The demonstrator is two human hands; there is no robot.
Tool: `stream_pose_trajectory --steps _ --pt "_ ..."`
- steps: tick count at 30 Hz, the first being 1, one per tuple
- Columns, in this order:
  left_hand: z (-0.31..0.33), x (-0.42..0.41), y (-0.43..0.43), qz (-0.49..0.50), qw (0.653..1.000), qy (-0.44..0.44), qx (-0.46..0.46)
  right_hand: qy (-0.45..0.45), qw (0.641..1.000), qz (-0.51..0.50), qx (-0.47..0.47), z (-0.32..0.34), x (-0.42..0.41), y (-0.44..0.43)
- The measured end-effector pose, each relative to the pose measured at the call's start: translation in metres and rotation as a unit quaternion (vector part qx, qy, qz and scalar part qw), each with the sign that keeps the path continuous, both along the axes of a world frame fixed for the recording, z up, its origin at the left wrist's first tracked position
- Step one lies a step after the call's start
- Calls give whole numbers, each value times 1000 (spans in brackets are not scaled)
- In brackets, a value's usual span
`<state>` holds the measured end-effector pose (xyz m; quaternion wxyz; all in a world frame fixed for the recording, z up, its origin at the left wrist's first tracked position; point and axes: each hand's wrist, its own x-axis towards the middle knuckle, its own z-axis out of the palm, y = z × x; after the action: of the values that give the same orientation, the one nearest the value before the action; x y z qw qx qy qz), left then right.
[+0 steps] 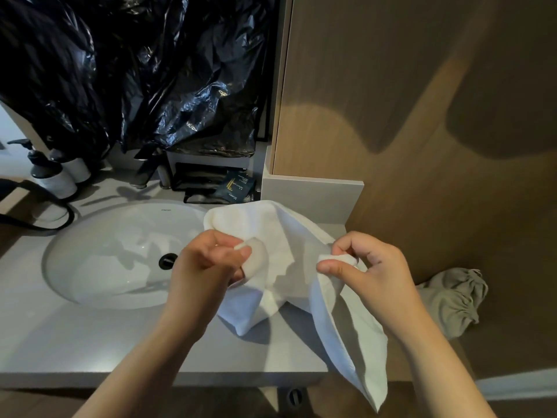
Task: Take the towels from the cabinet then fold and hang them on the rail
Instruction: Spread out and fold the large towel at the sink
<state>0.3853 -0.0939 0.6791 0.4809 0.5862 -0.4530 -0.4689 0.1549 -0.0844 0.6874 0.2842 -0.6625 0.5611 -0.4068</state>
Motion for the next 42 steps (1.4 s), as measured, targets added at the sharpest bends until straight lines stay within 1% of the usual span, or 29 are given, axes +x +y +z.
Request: stream_pose_trajectory --steps 2,5,9,12,15,17,22,28,32,36,38,42 --pt "15 -9 -7 -12 998 65 -8 -16 999 1 -40 14 7 2" --pt "40 -24 -12 -61 980 184 -45 -56 995 -13 -86 39 14 6" --pt "68 -35 -11 -132 955 240 -116 -91 986 -8 -137 69 22 8" --pt "82 -35 -12 -163 948 222 -158 -102 982 -25 -160 88 28 3" --pt "88 -32 -13 -173 955 184 -158 -70 988 -1 -140 100 28 -4" --pt "84 -31 -13 -173 960 170 -137 -46 992 9 -116 98 28 -7" --pt "68 -32 -5 -167 962 207 -62 -42 993 1 -108 78 35 -5" --pt "60 -31 -5 -183 956 225 -47 -59 994 -13 -92 69 35 -8" --pt "59 -29 -5 -198 955 213 -55 -74 993 -16 -93 66 37 -10" --pt "60 -30 -4 -181 962 191 -74 -81 992 -19 -96 64 38 -11" --pt "60 -33 -4 -168 965 181 -92 -75 992 -16 -104 62 37 -13" --pt "59 -37 -2 -139 971 130 -145 -57 992 11 -116 62 31 -17"
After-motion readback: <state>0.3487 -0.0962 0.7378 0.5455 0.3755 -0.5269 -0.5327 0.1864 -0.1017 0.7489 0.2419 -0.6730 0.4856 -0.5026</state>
